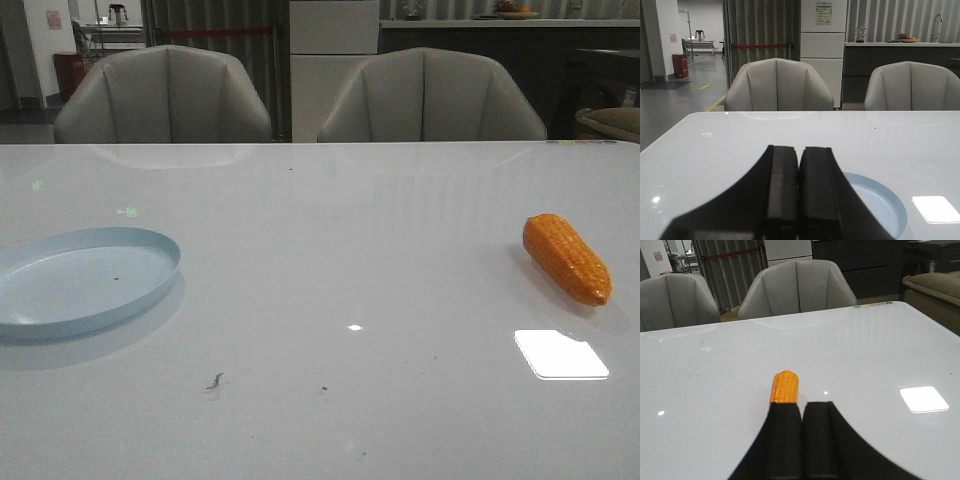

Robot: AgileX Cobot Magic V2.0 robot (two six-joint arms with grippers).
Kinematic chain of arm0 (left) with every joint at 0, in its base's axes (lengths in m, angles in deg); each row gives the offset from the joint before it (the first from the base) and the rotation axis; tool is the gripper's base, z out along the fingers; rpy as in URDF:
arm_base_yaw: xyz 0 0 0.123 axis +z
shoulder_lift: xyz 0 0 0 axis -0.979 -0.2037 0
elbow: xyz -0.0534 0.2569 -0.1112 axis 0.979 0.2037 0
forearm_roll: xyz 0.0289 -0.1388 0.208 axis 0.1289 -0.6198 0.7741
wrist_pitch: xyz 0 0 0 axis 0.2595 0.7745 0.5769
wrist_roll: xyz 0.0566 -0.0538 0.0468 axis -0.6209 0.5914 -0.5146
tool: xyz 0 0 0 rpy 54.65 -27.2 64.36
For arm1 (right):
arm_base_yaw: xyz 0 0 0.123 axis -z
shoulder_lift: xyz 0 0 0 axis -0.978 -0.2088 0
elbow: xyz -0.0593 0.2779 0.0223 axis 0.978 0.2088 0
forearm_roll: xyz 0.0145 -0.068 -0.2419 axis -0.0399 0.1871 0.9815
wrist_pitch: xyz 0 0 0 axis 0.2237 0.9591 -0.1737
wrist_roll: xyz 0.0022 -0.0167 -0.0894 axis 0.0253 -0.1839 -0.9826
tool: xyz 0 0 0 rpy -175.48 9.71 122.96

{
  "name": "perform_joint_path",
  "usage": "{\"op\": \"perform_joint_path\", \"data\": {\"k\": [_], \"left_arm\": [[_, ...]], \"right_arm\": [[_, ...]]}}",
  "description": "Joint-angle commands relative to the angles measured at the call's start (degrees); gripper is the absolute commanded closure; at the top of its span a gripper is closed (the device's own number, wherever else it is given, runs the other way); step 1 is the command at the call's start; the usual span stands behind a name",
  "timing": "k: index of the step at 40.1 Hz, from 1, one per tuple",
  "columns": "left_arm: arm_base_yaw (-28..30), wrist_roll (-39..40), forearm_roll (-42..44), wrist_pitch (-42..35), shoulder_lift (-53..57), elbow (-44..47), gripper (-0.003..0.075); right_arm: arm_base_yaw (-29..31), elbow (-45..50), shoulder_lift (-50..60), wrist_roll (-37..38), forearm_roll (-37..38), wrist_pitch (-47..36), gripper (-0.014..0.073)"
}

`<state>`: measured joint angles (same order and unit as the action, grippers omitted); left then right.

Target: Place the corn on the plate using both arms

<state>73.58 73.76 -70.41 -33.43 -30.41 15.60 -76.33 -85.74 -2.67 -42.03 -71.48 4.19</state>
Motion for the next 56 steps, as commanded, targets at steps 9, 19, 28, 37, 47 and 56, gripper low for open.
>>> {"op": "perform_joint_path", "data": {"k": [9,19,28,37,47,56], "left_arm": [[0.07,0.59,-0.34,-5.03,1.22,2.19,0.0627],[0.07,0.59,-0.34,-5.03,1.22,2.19,0.0627],[0.07,0.59,-0.34,-5.03,1.22,2.19,0.0627],[0.07,0.59,-0.34,-9.77,1.22,2.09,0.0627],[0.07,0.59,-4.12,-23.06,1.22,-0.41,0.0627],[0.07,0.59,-2.65,-14.32,0.4,-14.36,0.0627]], "right_arm": [[0.17,-1.15,1.36,-0.12,-0.15,-4.66,0.0547],[0.17,-1.15,1.36,-0.12,-0.15,-4.66,0.0547],[0.17,-1.15,1.36,-0.12,-0.15,-4.66,0.0547],[0.17,-1.15,1.36,-0.12,-0.15,-6.36,0.0547],[0.07,-1.71,1.36,-0.12,-0.15,-13.15,0.0547],[0.11,-16.67,0.65,-0.12,1.07,-11.1,0.0554]]}}
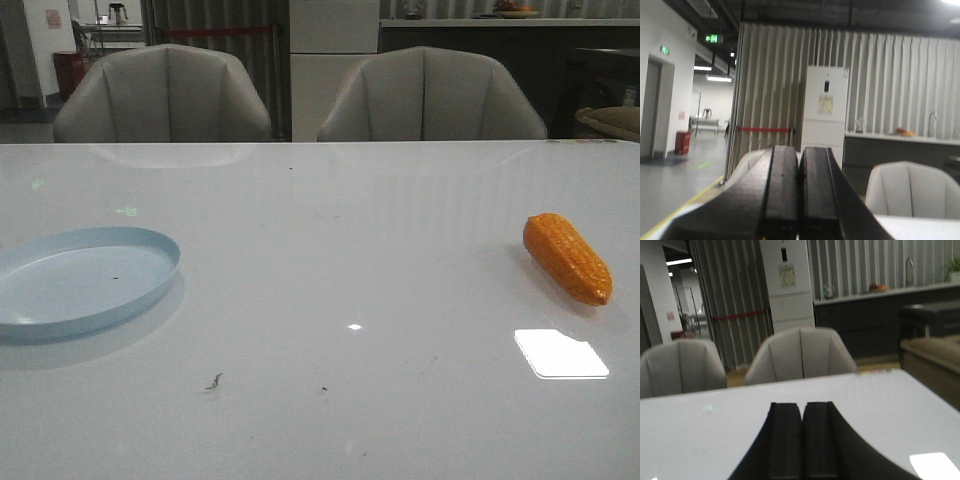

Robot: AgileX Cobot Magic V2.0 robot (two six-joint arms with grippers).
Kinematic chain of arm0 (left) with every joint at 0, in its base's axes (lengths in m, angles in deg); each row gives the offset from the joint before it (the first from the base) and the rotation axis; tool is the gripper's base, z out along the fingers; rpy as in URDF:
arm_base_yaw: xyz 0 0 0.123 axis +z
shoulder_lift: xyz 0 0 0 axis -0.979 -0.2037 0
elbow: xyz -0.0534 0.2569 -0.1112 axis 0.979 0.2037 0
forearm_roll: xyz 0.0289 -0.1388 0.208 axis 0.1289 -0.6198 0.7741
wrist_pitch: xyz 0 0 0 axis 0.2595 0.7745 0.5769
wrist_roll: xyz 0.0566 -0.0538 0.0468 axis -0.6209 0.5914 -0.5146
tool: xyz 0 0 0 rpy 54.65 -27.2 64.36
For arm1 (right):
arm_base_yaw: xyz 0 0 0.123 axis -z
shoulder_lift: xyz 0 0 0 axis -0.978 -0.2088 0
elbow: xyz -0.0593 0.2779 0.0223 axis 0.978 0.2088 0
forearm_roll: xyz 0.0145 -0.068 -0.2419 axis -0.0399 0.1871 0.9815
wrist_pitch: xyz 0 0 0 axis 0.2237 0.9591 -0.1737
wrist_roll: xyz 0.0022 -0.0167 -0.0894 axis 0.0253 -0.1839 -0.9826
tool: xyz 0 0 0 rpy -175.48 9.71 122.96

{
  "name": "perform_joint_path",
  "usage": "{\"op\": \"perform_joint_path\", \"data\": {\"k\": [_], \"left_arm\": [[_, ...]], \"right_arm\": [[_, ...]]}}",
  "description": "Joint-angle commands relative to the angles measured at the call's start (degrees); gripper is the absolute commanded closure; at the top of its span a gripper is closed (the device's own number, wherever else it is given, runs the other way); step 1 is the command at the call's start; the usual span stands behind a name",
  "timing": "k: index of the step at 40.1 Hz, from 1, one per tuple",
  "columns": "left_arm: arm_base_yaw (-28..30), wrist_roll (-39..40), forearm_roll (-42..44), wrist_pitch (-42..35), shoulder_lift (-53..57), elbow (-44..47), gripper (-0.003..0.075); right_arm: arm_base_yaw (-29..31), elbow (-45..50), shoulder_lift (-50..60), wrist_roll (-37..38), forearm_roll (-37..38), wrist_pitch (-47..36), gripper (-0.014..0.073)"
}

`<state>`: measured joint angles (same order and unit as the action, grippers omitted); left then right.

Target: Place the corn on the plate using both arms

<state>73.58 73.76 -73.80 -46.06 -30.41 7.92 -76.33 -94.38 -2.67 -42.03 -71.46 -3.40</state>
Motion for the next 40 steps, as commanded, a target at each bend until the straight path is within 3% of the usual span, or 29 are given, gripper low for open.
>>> {"op": "perform_joint_path", "data": {"k": [1,8,16,25,35,40], "left_arm": [[0.07,0.59,1.04,-0.6,-0.17,-9.07,0.0627],[0.07,0.59,1.69,10.98,-8.09,-24.58,0.0627],[0.07,0.59,1.69,12.38,-22.89,-39.65,0.0627],[0.07,0.59,1.58,11.92,-37.02,-43.87,0.0627],[0.07,0.59,0.44,18.02,-52.27,-43.87,0.0627],[-0.12,0.59,0.44,21.25,-58.87,-43.87,0.0626]], "right_arm": [[0.11,-11.17,0.12,-0.12,1.44,-1.37,0.0554],[0.11,-29.64,-8.74,-0.12,2.35,6.75,0.0554],[0.11,-42.78,-24.49,-0.12,2.29,5.59,0.0554],[0.11,-44.09,-38.6,-0.12,2.29,2.54,0.0554],[0.05,-44.02,-51.58,-0.12,1.96,14.59,0.0554],[-1.67,-44.02,-54.9,-0.18,1.96,14.86,0.0554]]}}
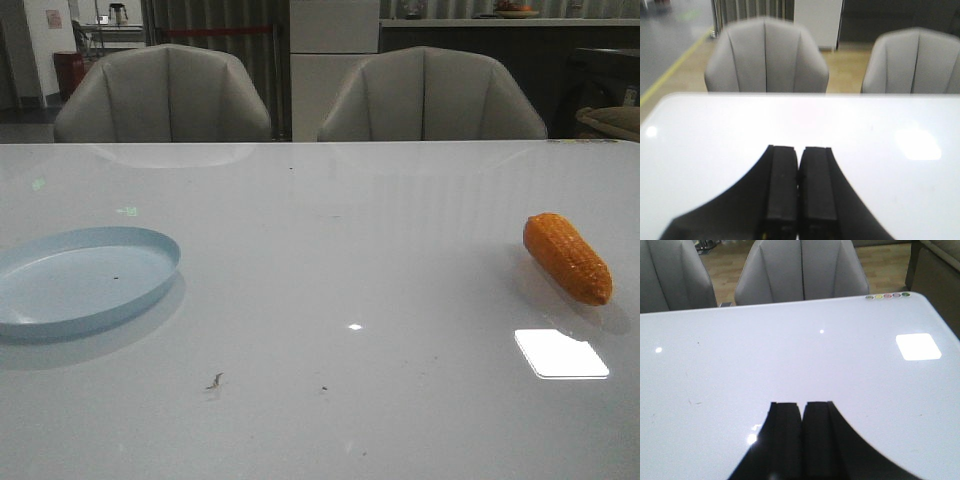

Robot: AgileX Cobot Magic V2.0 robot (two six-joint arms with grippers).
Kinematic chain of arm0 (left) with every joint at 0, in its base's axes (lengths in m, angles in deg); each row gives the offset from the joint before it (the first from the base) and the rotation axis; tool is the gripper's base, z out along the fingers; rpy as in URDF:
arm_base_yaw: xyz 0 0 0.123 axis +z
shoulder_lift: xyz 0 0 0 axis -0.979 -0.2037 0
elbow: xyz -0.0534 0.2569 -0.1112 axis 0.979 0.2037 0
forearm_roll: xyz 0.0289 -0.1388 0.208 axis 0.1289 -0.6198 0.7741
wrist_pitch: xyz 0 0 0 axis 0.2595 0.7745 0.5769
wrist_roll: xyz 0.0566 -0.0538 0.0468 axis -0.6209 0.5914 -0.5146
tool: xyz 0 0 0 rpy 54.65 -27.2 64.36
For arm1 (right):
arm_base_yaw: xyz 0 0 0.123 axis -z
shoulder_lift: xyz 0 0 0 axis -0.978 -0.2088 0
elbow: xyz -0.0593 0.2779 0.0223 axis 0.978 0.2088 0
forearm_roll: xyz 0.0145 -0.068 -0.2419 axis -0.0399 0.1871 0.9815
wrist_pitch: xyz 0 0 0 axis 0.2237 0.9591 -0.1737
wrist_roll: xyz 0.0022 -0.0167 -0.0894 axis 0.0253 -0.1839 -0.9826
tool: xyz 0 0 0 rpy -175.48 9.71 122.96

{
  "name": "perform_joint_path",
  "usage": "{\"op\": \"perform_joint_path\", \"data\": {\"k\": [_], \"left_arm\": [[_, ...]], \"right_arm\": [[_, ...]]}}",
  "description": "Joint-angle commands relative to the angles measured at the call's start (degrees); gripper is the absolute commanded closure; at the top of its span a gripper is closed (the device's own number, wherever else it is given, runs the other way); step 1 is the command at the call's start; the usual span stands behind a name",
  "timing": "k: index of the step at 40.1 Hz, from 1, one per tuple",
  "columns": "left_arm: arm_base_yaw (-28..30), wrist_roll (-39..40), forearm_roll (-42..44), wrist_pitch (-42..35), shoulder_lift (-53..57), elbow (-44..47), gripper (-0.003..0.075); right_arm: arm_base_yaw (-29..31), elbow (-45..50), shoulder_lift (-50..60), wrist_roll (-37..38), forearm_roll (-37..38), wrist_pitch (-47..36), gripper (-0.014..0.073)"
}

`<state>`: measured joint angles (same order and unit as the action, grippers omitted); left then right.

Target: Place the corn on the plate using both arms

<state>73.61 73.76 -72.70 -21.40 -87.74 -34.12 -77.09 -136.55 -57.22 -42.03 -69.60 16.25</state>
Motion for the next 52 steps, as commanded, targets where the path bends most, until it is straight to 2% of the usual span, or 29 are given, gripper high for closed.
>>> {"op": "perform_joint_path", "data": {"k": [1,5,8,12,16,18,21,26,29,38,52], "left_arm": [[-0.16,0.59,-0.65,-3.3,-2.55,-1.82,0.0624],[-0.16,0.59,-0.65,-3.12,-4.56,-1.82,0.0617],[-0.16,0.59,-0.65,-3.12,-5.49,-1.82,0.0562],[-0.16,0.59,-0.65,-3.12,-6.27,-1.82,0.045],[-0.16,0.59,-0.65,-2.87,-6.78,-1.82,0.0343],[-0.16,0.59,-0.65,-2.21,-7.0,-1.82,0.0289],[-0.16,0.59,-0.75,-0.76,-7.54,-1.82,0.023],[0.93,0.59,-5.14,3.34,-9.84,-2.9,0.0223],[2.92,0.59,-7.77,8.42,-13.07,-5.15,0.0223],[5.5,-1.28,-5.71,21.25,-25.77,-14.6,0.0225],[5.39,-1.29,-5.74,25.5,-42.63,-25.68,0.0227]], "right_arm": [[-1.43,-1.85,-0.71,-0.18,0.1,-5.28,0.0554],[-2.87,-1.85,-1.43,-0.18,0.1,-5.35,0.0554],[-3.16,-1.85,-1.82,-0.18,0.1,-4.79,0.0533],[-3.16,-1.85,-2.18,-0.18,0.62,-4.36,0.04],[-3.16,-1.85,-2.69,-0.18,1.33,-4.01,0.0195],[-3.16,-1.85,-2.87,-0.18,1.33,-3.79,0.0125],[-3.16,-1.85,-2.87,-0.18,1.33,-3.42,0.0078],[-3.16,-1.85,-2.87,-0.18,1.33,-3.29,0.0085],[-3.16,-1.85,-2.87,-0.18,1.28,-2.62,0.0085],[-3.16,-1.85,-2.87,-0.18,1.28,-1.55,0.0085],[-3.16,-1.85,-2.87,-0.18,1.28,-0.8,0.0085]]}}
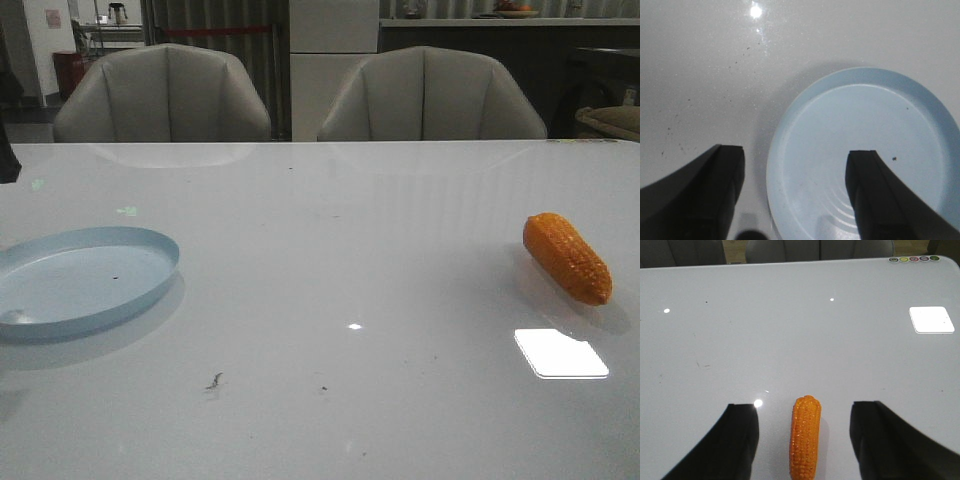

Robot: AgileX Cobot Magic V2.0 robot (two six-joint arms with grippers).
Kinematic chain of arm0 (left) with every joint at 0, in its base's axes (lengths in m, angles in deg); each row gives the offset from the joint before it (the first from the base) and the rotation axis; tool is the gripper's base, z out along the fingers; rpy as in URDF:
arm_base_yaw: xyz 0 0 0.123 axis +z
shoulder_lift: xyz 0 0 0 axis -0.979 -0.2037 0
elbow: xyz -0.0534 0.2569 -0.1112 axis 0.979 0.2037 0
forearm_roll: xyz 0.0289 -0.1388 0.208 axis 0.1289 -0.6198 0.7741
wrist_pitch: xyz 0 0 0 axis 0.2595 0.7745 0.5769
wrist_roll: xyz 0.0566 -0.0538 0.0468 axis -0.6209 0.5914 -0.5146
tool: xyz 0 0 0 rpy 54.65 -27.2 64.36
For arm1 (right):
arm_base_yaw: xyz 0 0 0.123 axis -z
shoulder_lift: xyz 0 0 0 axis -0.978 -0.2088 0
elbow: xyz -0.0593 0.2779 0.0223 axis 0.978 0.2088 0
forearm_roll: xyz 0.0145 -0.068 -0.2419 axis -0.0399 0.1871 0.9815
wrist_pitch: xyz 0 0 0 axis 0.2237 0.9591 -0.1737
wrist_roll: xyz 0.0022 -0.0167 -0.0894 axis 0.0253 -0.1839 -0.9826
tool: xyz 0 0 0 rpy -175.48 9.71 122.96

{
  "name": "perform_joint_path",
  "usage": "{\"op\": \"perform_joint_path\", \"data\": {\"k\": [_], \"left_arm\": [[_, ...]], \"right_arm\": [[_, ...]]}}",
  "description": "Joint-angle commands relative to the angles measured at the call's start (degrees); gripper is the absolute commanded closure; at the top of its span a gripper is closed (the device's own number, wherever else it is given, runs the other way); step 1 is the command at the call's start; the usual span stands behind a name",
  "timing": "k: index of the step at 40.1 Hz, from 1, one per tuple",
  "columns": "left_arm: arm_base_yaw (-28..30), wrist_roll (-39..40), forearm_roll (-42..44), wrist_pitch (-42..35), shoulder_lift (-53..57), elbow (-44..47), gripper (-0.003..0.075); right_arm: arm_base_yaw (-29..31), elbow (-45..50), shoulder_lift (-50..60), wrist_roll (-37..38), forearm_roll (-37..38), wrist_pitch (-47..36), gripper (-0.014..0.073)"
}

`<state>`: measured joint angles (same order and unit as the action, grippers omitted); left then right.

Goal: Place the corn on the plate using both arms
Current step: 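Lower the left gripper onto the rim of the pale blue plate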

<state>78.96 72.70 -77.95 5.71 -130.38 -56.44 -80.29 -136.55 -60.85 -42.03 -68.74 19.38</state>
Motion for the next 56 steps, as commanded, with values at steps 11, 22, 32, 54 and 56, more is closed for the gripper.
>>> {"op": "perform_joint_path", "data": {"k": [11,22,32,54,56], "left_arm": [[0.05,-0.23,-0.5,-1.85,-6.37,-4.81,0.0227],[0.05,-0.23,-0.5,-1.21,-8.82,-4.81,0.0227],[0.05,-0.23,-0.5,-1.7,-9.74,-4.81,0.0227],[0.05,-0.23,-0.5,-1.43,-12.33,-4.81,0.0424],[0.05,-0.23,-0.5,-1.43,-12.33,-4.81,0.054]], "right_arm": [[0.03,-1.85,0.75,-0.18,0.42,-3.47,0.0085],[0.03,-1.85,0.75,-0.18,0.42,-3.47,0.0085],[0.03,-1.85,-0.76,-0.13,0.37,-3.33,0.0085],[0.03,-1.85,-1.91,-0.13,0.37,-3.12,0.0085],[0.03,-1.85,-1.91,-0.13,0.37,-3.12,0.0085]]}}
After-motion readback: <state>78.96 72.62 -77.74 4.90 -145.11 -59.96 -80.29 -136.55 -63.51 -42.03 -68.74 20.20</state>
